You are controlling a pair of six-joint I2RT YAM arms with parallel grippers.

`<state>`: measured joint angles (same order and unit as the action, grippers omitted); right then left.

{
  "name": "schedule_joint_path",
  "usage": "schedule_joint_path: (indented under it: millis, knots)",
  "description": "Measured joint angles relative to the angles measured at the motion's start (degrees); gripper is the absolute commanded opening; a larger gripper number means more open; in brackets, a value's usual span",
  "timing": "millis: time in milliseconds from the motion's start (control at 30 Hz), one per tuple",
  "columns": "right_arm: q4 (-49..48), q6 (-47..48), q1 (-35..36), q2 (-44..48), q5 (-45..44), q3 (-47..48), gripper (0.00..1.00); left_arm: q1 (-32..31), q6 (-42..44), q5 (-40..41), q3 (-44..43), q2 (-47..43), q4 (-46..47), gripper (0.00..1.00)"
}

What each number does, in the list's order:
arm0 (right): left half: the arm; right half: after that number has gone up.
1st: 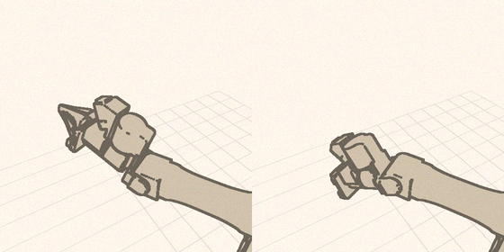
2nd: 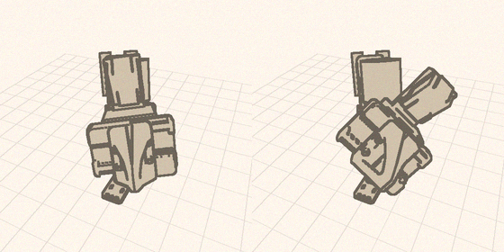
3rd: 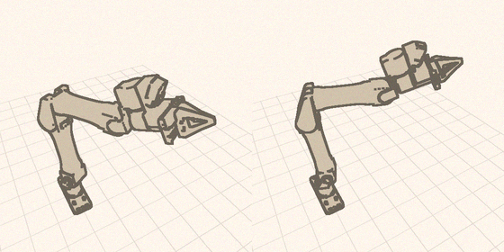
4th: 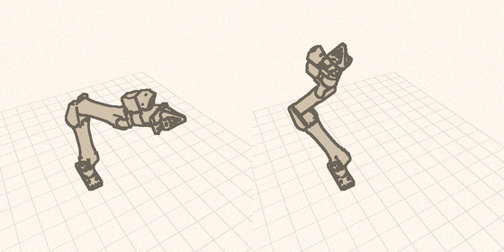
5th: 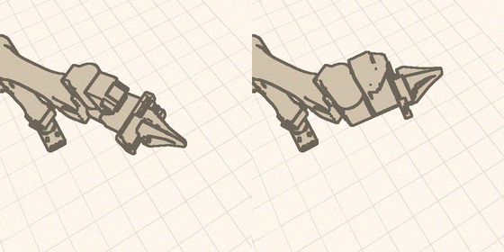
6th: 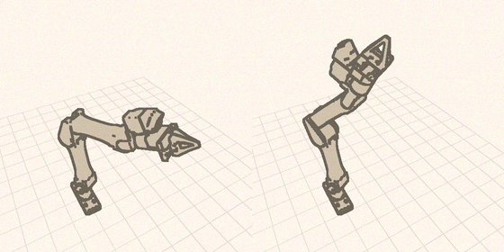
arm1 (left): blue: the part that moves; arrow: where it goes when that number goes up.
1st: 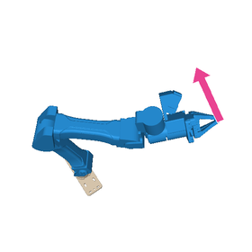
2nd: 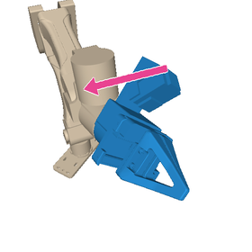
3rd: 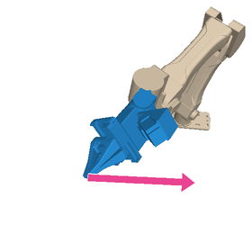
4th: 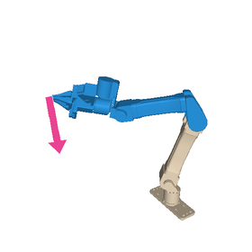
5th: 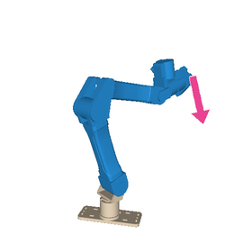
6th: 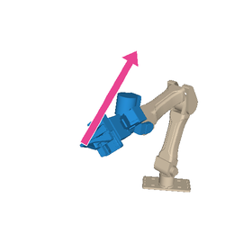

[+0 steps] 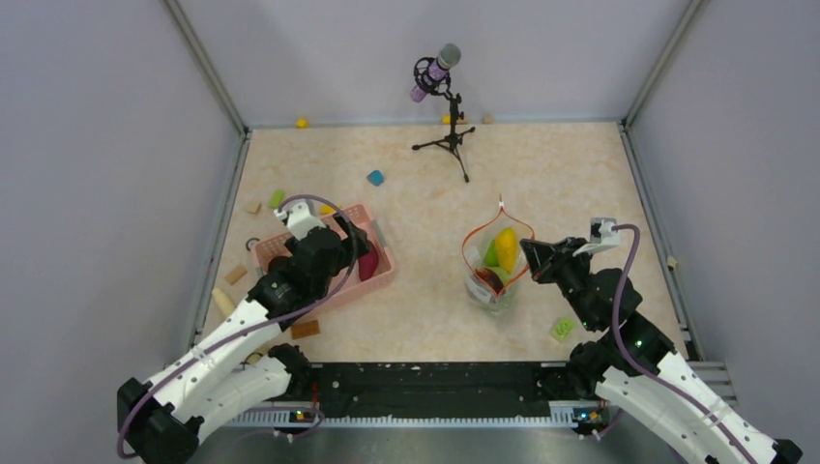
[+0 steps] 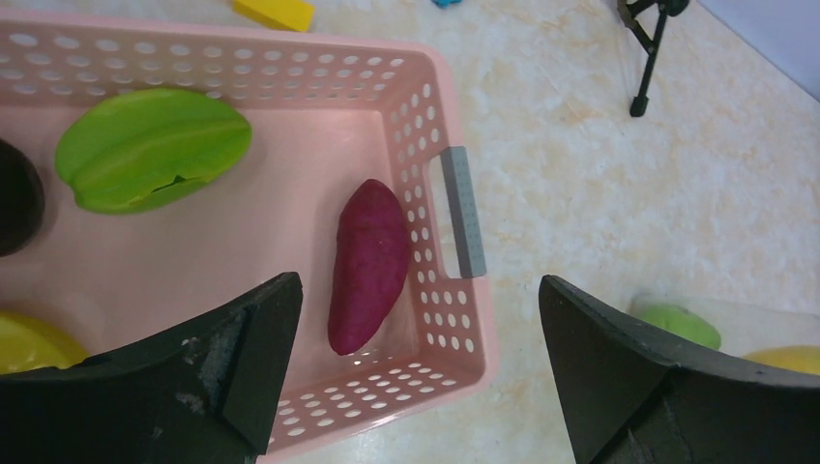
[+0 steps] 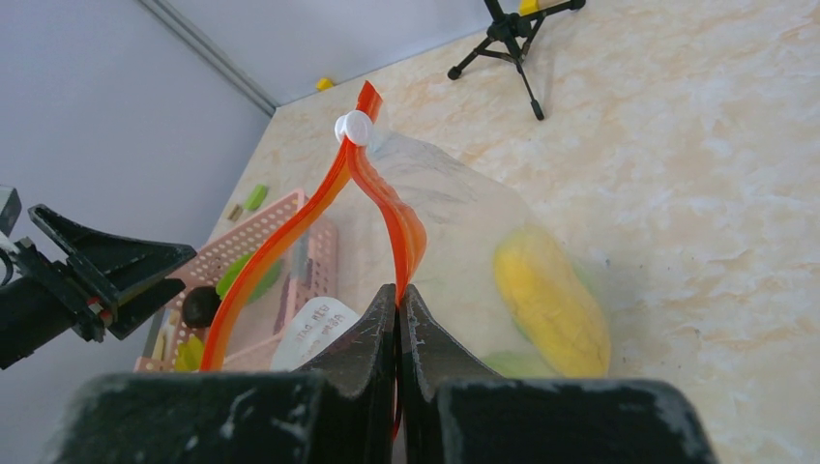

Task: Place the food in the zip-top bag and seal the zipper
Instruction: Pick up the fake vegetable from the bin.

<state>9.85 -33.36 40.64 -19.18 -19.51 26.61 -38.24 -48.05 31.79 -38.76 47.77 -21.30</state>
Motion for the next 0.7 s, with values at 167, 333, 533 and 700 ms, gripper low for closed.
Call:
schedule_joint_path:
  millis: [167,333,533,700]
  knots:
    - [0.0,0.0,0.0,0.0,0.0,0.0,0.00,5.1,-2.4,-3.9,2.0,0.7,-1.0,0.97]
    - [0.0,0.3,0.0,0.0,0.0,0.0,0.00,9.4,-3.1,-8.1,2.6,4.0,-1.6,0.97]
    - [0.0,0.4,0.0,0.0,-0.1,0.0,0.00,12.2,-3.1,-13.6,3.9,9.1,0.2,0.93]
    - [0.0,0.4,0.0,0.0,-0.1,0.0,0.00,13.1,-2.9,-16.8,4.5,14.9,2.9,0.91]
